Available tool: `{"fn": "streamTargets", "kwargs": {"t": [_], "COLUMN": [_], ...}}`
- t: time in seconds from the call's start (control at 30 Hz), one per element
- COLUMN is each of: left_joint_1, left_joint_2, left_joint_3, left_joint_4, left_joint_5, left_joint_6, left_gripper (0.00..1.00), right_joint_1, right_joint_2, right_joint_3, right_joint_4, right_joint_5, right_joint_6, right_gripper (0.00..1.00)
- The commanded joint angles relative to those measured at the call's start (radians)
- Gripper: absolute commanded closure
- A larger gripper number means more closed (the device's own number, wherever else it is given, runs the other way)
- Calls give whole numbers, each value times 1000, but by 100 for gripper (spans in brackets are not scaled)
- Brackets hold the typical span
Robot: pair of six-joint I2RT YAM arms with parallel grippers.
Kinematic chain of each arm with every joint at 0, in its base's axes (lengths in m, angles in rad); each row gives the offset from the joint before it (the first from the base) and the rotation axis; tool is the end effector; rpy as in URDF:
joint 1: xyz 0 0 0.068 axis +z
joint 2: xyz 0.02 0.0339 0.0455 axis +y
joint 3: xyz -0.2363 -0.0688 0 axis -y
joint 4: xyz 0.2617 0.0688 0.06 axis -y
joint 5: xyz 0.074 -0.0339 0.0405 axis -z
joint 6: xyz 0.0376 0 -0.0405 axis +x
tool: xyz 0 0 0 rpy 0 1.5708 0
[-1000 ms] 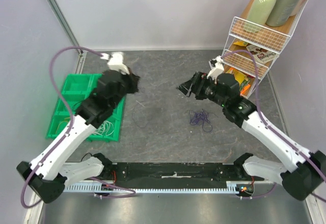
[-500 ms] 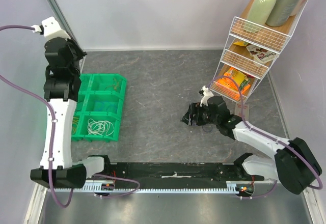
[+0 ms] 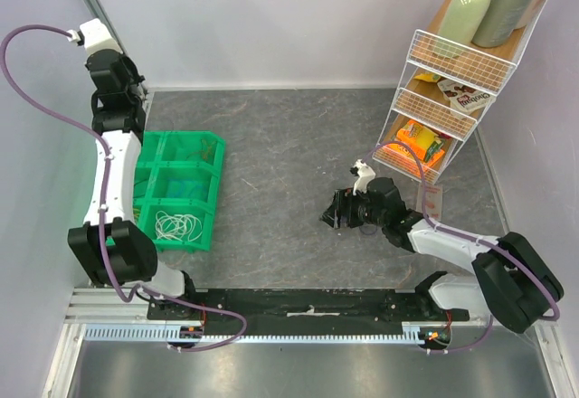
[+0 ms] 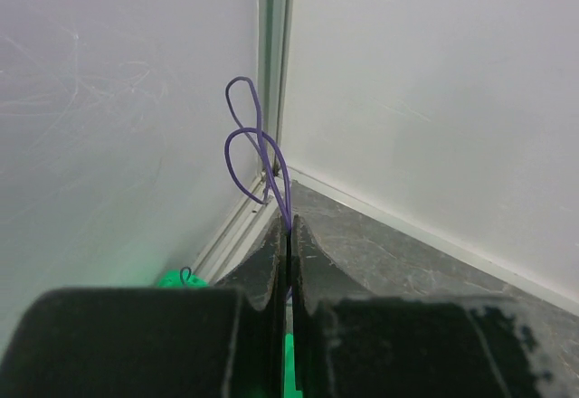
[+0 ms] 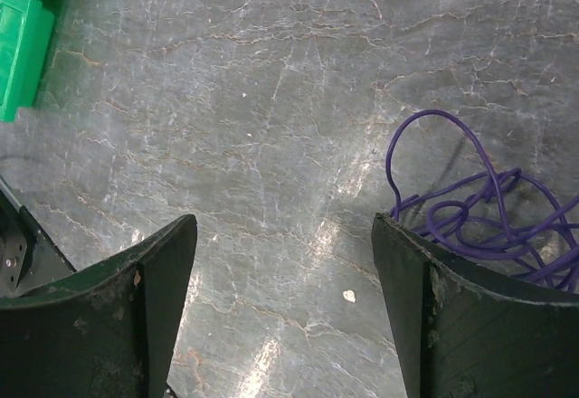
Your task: Untangle the cables
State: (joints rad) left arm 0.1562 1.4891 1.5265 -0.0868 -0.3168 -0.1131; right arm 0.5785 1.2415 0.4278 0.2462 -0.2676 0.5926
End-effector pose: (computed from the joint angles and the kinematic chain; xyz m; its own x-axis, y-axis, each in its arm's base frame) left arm 0.3633 0.0691 0.4133 0.0029 -0.1081 -0.9941 -0.4578 0.8837 -0.0974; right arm 0.2122 0.1504 0.1288 -0.7721 0.1391 -0.6201 -0.3409 0.7328 0.5889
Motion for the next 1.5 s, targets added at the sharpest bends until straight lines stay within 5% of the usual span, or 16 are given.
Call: {"fn": "streamTargets", "kwargs": {"t": [0.0, 0.63, 1.47], "left_joint_1": [11, 42, 183], "left_joint_2": [20, 131, 358], "left_joint_3": [-3, -175, -141], "left_joint_4": [133, 142, -194], "left_joint_5": [-56, -123, 56], "left_joint_6": [70, 3, -482], "left_gripper": [98, 98, 98], "right_joint_1": [1, -12, -42], "right_joint_2": [30, 53, 87], "right_joint_3": [-9, -18, -18], "right_joint_4": [114, 146, 162], "right_joint_5": [13, -1, -30], "right_joint_6": [-14, -2, 10], "right_gripper": [15, 14, 15]}}
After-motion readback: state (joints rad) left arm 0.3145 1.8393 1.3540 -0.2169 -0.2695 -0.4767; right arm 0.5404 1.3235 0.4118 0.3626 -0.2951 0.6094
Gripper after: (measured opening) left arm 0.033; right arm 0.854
